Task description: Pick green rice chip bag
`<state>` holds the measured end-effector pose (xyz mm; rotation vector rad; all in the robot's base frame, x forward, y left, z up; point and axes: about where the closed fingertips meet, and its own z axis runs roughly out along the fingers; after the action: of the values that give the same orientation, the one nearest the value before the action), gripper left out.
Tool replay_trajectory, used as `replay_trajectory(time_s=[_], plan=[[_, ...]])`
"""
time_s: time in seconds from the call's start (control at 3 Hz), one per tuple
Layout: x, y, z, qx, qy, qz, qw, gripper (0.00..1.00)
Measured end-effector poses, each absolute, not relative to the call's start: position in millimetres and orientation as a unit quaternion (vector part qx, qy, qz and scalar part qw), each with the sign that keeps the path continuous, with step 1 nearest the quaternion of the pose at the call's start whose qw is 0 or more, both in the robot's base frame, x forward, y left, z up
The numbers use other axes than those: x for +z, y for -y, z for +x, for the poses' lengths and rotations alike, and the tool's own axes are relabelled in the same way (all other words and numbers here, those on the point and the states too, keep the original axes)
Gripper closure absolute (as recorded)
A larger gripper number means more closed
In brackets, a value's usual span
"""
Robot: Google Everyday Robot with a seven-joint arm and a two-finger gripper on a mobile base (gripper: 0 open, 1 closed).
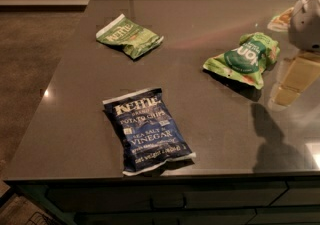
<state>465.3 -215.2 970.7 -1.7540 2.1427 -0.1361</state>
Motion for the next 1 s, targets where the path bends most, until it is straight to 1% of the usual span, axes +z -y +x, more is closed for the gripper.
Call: replay_trajectory(time_s=[0.33,0.67,1.0], plan=[[963,216,493,-0.057,-0.740,-0.639,0.200,0.00],[953,221,526,-0.058,-0.714,-0.668,0.202,0.00],[943,232,561,-0.058,-0.681,-0.706,0.184,0.00]])
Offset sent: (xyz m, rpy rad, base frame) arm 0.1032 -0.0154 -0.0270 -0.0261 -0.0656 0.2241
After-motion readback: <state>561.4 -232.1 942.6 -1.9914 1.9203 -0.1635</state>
